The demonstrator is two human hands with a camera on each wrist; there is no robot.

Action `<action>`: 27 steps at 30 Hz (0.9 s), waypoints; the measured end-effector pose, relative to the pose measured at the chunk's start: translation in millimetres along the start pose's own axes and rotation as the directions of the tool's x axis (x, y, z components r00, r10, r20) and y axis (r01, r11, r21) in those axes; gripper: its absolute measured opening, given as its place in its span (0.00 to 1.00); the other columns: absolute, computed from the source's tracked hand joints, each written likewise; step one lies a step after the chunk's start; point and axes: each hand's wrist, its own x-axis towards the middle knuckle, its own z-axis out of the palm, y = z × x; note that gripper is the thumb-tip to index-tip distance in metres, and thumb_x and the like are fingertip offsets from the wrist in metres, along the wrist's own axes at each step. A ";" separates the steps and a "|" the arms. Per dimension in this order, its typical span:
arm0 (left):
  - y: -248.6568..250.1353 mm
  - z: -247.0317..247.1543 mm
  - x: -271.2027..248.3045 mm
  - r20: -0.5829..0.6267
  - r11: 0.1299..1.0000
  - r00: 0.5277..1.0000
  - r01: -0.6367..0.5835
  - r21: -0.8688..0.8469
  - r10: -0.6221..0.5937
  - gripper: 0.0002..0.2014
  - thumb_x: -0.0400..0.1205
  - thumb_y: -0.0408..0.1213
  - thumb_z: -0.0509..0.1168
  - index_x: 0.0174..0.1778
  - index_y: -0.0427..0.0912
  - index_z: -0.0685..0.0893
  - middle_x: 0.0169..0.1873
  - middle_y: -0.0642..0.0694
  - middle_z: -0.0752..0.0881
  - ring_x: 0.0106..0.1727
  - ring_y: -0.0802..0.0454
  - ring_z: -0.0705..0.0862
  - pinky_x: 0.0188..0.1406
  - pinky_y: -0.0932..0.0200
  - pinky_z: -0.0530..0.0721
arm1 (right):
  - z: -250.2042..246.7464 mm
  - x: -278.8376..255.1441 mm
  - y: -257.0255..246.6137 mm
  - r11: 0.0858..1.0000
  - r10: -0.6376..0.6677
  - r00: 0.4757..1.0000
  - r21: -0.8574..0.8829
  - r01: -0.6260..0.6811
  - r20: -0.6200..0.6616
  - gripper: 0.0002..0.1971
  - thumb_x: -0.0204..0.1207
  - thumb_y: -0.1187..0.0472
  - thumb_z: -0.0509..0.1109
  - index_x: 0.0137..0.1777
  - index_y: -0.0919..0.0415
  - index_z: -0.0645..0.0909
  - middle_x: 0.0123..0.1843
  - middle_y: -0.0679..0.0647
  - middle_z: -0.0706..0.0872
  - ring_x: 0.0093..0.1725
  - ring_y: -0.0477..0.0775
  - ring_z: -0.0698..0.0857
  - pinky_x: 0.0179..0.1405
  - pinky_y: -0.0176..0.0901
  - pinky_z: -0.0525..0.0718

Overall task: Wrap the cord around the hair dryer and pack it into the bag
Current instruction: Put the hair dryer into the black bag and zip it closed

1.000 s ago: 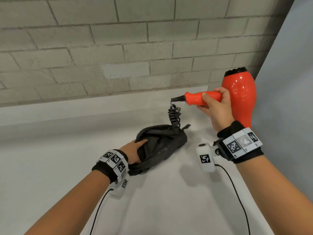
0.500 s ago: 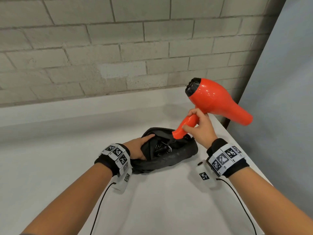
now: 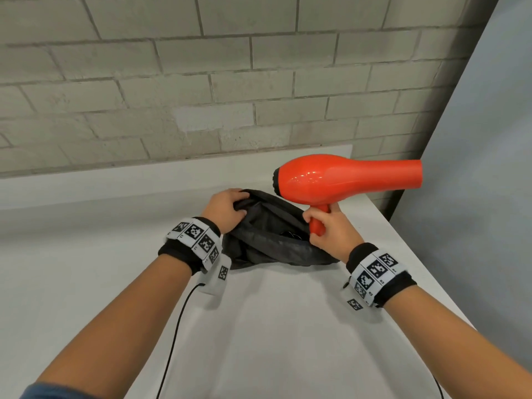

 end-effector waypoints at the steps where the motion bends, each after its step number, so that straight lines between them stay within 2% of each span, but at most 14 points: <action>1: 0.8 -0.5 -0.1 0.088 0.997 0.996 -0.005 0.078 -0.002 0.27 0.77 0.28 0.63 0.74 0.37 0.69 0.77 0.40 0.67 0.76 0.42 0.67 0.76 0.59 0.61 | -0.5 0.8 -0.2 1.000 -0.007 1.000 -0.012 0.007 0.006 0.13 0.62 0.74 0.69 0.44 0.59 0.78 0.54 0.53 0.68 0.40 0.58 0.76 0.41 0.37 0.75; 3: -1.7 0.6 -1.8 0.227 0.982 0.973 -0.001 0.187 -0.042 0.34 0.77 0.29 0.61 0.79 0.36 0.56 0.80 0.41 0.56 0.77 0.40 0.64 0.76 0.57 0.62 | -1.8 2.6 -0.2 1.000 -0.002 1.000 -0.023 0.002 0.017 0.13 0.61 0.74 0.69 0.42 0.60 0.77 0.53 0.53 0.68 0.40 0.57 0.75 0.39 0.35 0.74; 5: -6.0 3.1 -4.9 0.307 0.973 0.945 0.043 0.226 -0.114 0.39 0.77 0.32 0.62 0.80 0.41 0.46 0.80 0.39 0.54 0.75 0.38 0.67 0.73 0.54 0.69 | -2.8 3.0 0.3 1.000 -0.001 1.000 -0.027 0.002 0.025 0.13 0.60 0.74 0.69 0.42 0.60 0.77 0.54 0.53 0.66 0.43 0.58 0.75 0.42 0.40 0.77; 8: -5.2 2.0 -11.6 0.400 0.967 0.886 0.165 0.196 -0.232 0.42 0.78 0.34 0.60 0.78 0.56 0.36 0.70 0.35 0.72 0.60 0.38 0.79 0.49 0.52 0.82 | -2.6 1.4 2.9 0.999 -0.026 0.999 -0.025 0.027 0.030 0.11 0.62 0.73 0.68 0.41 0.60 0.76 0.56 0.52 0.65 0.46 0.59 0.75 0.45 0.46 0.81; 10: 1.1 -2.4 -13.6 0.409 0.962 0.872 0.263 0.072 -0.269 0.42 0.79 0.31 0.57 0.77 0.62 0.37 0.67 0.36 0.75 0.52 0.39 0.81 0.34 0.55 0.85 | -2.2 0.4 4.3 0.998 -0.058 0.998 -0.025 0.059 0.027 0.08 0.66 0.72 0.68 0.41 0.61 0.76 0.55 0.51 0.65 0.44 0.57 0.75 0.44 0.41 0.79; 12: 7.0 -6.9 -9.6 0.322 0.966 0.917 0.257 -0.033 -0.233 0.39 0.79 0.29 0.56 0.79 0.60 0.42 0.67 0.36 0.76 0.43 0.43 0.81 0.27 0.60 0.84 | -2.2 -1.0 3.8 0.995 -0.098 0.995 -0.018 0.098 0.031 0.04 0.70 0.70 0.68 0.40 0.61 0.78 0.54 0.51 0.67 0.42 0.54 0.75 0.42 0.32 0.74; 14: 13.1 -11.2 -3.3 0.189 0.973 0.964 0.208 -0.104 -0.186 0.35 0.80 0.31 0.57 0.80 0.55 0.48 0.65 0.34 0.78 0.41 0.42 0.82 0.35 0.57 0.85 | -1.1 -2.9 0.9 0.990 -0.138 0.989 -0.019 0.140 0.056 0.04 0.72 0.70 0.66 0.39 0.61 0.79 0.53 0.51 0.68 0.40 0.52 0.74 0.42 0.31 0.73; 15: 17.0 -13.4 -0.8 0.131 0.972 0.977 0.185 -0.145 -0.167 0.33 0.81 0.31 0.58 0.79 0.53 0.52 0.66 0.35 0.78 0.48 0.40 0.83 0.45 0.53 0.84 | -0.1 -3.6 -1.2 0.987 -0.159 0.985 -0.024 0.161 0.073 0.05 0.71 0.71 0.66 0.39 0.61 0.79 0.52 0.50 0.68 0.39 0.51 0.75 0.43 0.33 0.73; 17: 26.0 -17.7 3.2 0.027 0.976 0.996 0.092 -0.196 -0.088 0.30 0.80 0.30 0.60 0.78 0.49 0.61 0.70 0.37 0.76 0.65 0.41 0.79 0.65 0.56 0.76 | 2.4 -4.6 -5.4 0.980 -0.189 0.976 -0.043 0.194 0.110 0.06 0.70 0.73 0.65 0.39 0.62 0.80 0.52 0.50 0.68 0.40 0.52 0.75 0.46 0.36 0.74; 19: 34.7 -19.9 3.8 -0.050 0.979 0.999 -0.029 -0.204 0.019 0.26 0.79 0.25 0.59 0.73 0.48 0.71 0.70 0.40 0.77 0.72 0.45 0.74 0.70 0.62 0.68 | 5.1 -4.7 -7.9 0.977 -0.195 0.973 -0.062 0.204 0.127 0.08 0.68 0.73 0.64 0.39 0.60 0.79 0.53 0.49 0.67 0.43 0.52 0.74 0.46 0.38 0.74; 21: 42.8 -20.0 -0.4 -0.114 0.972 0.989 -0.114 -0.205 0.092 0.24 0.78 0.23 0.58 0.68 0.48 0.77 0.67 0.41 0.80 0.71 0.47 0.75 0.70 0.66 0.66 | 6.5 -3.9 -7.5 0.980 -0.179 0.978 -0.065 0.186 0.110 0.08 0.68 0.73 0.64 0.39 0.59 0.78 0.54 0.50 0.67 0.43 0.51 0.73 0.46 0.38 0.73; 23: 49.7 -20.1 -5.4 -0.195 0.965 0.974 -0.159 -0.207 0.118 0.24 0.78 0.23 0.58 0.69 0.47 0.76 0.59 0.43 0.84 0.63 0.50 0.79 0.64 0.72 0.68 | 7.0 -2.1 -4.2 0.986 -0.155 0.985 -0.058 0.159 0.074 0.08 0.67 0.73 0.64 0.38 0.59 0.79 0.55 0.53 0.70 0.43 0.51 0.72 0.46 0.36 0.71; 25: 55.4 -20.9 -7.8 -0.276 0.969 0.958 -0.139 -0.205 0.079 0.24 0.79 0.25 0.60 0.71 0.46 0.73 0.49 0.43 0.84 0.51 0.52 0.81 0.55 0.70 0.73 | 7.5 -0.4 -0.6 0.989 -0.135 0.990 -0.048 0.136 0.039 0.09 0.66 0.74 0.64 0.38 0.60 0.78 0.58 0.57 0.71 0.44 0.53 0.73 0.46 0.38 0.72; 27: 60.2 -22.4 -6.5 -0.333 0.973 0.943 -0.094 -0.210 0.019 0.18 0.79 0.30 0.63 0.65 0.43 0.78 0.47 0.42 0.85 0.48 0.52 0.81 0.52 0.67 0.75 | 5.2 0.6 2.2 0.992 -0.112 0.993 -0.056 0.114 0.025 0.08 0.66 0.75 0.64 0.38 0.60 0.77 0.60 0.57 0.71 0.44 0.53 0.73 0.46 0.37 0.71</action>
